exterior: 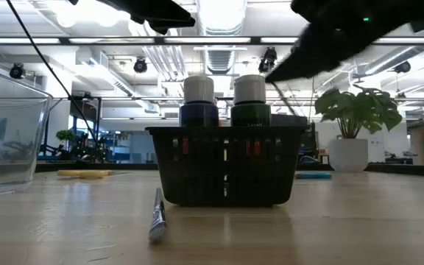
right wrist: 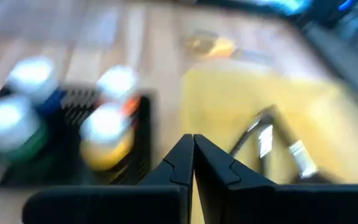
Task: Pick & Place Paint Supplies
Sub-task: Put the gold paintbrush into the yellow bin
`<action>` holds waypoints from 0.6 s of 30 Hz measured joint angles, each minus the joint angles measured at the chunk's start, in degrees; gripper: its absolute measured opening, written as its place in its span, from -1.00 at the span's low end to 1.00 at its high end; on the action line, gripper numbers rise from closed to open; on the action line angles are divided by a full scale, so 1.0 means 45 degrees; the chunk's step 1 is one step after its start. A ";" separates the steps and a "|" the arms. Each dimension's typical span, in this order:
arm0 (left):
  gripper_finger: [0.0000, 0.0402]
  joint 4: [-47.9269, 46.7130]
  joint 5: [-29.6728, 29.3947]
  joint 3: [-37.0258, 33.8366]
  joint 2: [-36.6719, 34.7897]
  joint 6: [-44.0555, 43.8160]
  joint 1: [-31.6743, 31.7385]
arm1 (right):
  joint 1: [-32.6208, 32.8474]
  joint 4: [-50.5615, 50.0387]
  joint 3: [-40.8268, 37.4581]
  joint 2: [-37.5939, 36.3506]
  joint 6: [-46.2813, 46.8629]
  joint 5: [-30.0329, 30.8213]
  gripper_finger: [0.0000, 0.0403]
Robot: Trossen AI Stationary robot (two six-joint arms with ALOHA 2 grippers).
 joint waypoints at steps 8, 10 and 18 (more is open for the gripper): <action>-0.31 0.0000 0.0000 0.0000 -0.0004 0.0000 0.0000 | -0.2789 0.3141 -0.0364 -0.0565 -0.2072 -0.2030 -0.96; -0.31 -0.0005 0.0001 0.0000 -0.0004 0.0000 0.0000 | -0.3419 0.3334 -0.0325 -0.0438 -0.2245 -0.2577 -0.96; -0.31 -0.0025 0.0005 0.0000 0.0000 0.0000 0.0000 | -0.5352 0.3277 0.0424 0.1192 -0.2703 -0.3714 -0.96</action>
